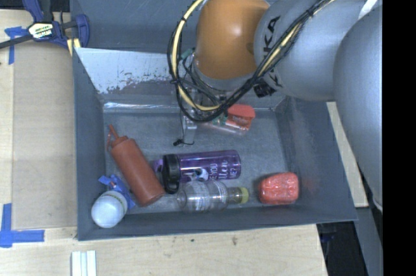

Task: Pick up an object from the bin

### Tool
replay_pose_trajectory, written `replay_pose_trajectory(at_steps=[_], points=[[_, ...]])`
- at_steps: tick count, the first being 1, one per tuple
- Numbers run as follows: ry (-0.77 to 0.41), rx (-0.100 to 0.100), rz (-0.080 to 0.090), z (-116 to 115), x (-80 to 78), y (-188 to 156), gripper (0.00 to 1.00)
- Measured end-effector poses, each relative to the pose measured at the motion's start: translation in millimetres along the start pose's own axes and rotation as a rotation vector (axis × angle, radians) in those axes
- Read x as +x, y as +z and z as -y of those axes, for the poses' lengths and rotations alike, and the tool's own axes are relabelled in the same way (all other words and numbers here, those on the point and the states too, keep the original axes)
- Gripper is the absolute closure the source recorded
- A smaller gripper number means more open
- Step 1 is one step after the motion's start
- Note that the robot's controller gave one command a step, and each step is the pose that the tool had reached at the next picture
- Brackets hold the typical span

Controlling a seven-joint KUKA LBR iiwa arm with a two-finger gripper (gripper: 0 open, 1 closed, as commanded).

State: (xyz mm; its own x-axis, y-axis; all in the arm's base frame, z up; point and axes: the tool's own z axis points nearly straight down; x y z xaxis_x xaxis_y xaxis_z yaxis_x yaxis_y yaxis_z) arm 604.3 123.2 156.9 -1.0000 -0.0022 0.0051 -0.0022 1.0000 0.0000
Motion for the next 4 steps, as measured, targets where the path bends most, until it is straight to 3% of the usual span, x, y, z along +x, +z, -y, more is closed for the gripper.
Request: replay_pose_trajectory(at_steps=[1, 3, 4], points=[[0.002, -0.001, 0.008, 1, -1.6, -5, 0.00], [-0.184, 0.004, 0.006, 31, 36.3, 1, 0.00], [-0.185, -0.001, 0.010, 32, 70.1, 44, 0.00]])
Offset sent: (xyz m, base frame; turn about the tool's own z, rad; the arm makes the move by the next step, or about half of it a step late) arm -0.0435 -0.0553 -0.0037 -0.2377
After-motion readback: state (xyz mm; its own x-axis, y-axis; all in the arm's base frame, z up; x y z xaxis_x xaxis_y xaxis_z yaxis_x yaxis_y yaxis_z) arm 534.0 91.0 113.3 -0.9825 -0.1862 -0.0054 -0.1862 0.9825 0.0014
